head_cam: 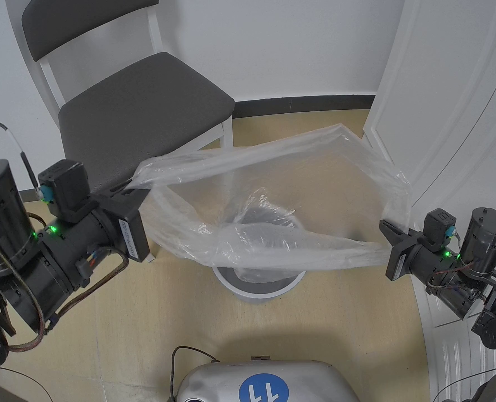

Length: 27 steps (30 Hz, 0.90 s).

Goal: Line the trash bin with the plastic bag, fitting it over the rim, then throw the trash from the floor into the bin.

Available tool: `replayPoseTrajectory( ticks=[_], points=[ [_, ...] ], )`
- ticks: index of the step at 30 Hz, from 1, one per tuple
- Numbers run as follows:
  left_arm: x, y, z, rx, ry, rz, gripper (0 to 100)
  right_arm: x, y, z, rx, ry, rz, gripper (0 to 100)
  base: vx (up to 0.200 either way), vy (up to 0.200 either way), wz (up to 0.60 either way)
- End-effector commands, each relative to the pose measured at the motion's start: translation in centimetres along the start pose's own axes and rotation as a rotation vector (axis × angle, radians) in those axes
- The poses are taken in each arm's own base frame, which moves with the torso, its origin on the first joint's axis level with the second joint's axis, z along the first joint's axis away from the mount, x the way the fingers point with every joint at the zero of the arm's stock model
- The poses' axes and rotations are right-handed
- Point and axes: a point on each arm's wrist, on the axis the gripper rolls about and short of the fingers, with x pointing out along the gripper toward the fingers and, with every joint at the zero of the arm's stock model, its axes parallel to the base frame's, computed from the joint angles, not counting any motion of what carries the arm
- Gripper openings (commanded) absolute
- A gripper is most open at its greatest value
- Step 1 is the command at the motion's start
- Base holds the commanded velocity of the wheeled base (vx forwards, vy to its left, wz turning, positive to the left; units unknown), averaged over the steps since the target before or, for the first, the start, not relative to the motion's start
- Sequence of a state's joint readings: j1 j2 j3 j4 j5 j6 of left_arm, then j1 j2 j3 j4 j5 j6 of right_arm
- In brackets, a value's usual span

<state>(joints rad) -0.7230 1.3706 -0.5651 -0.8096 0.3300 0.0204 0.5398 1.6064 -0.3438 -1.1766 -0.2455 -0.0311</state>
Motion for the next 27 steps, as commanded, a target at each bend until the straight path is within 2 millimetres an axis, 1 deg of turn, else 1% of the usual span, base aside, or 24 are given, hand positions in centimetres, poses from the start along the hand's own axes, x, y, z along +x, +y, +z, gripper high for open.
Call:
replayPoseTrajectory(
  ticks=[1, 4, 5, 8, 13, 19, 22, 27],
  points=[
    [0.9, -0.2, -1.6, 0.038, 0.067, 0.015, 0, -1.2, -1.0, -0.2, -0.071, 0.013, -0.070, 0, 0.000, 0.000, 0.00],
    [0.8, 0.1, -1.9, 0.077, 0.083, 0.072, 0, -1.5, -1.1, -0.1, -0.102, 0.010, -0.113, 0, 0.000, 0.000, 0.00],
    [0.9, 0.7, -2.1, 0.098, 0.092, 0.127, 0, -1.5, -1.2, 0.0, -0.108, 0.007, -0.127, 0, 0.000, 0.000, 0.00],
    [0.9, 1.4, -2.3, 0.114, 0.103, 0.186, 0, -1.6, -1.2, 0.3, -0.107, -0.003, -0.132, 0, 0.000, 0.000, 0.00],
    [0.6, 2.6, -2.8, 0.118, 0.120, 0.231, 0, -1.3, -1.2, 0.8, -0.100, -0.024, -0.136, 0, 0.000, 0.000, 0.00],
    [0.3, 2.7, -3.1, 0.120, 0.130, 0.237, 0, -1.2, -1.2, 1.1, -0.094, -0.039, -0.143, 0, 0.000, 0.000, 0.00],
    [-0.2, 2.8, -3.6, 0.125, 0.145, 0.239, 0, -1.1, -1.3, 1.5, -0.089, -0.047, -0.176, 0, 0.000, 0.000, 0.00],
    [-0.3, 3.1, -4.1, 0.132, 0.168, 0.271, 0, -0.9, -1.5, 1.8, -0.082, -0.053, -0.226, 0, 0.000, 0.000, 0.00]
  ],
)
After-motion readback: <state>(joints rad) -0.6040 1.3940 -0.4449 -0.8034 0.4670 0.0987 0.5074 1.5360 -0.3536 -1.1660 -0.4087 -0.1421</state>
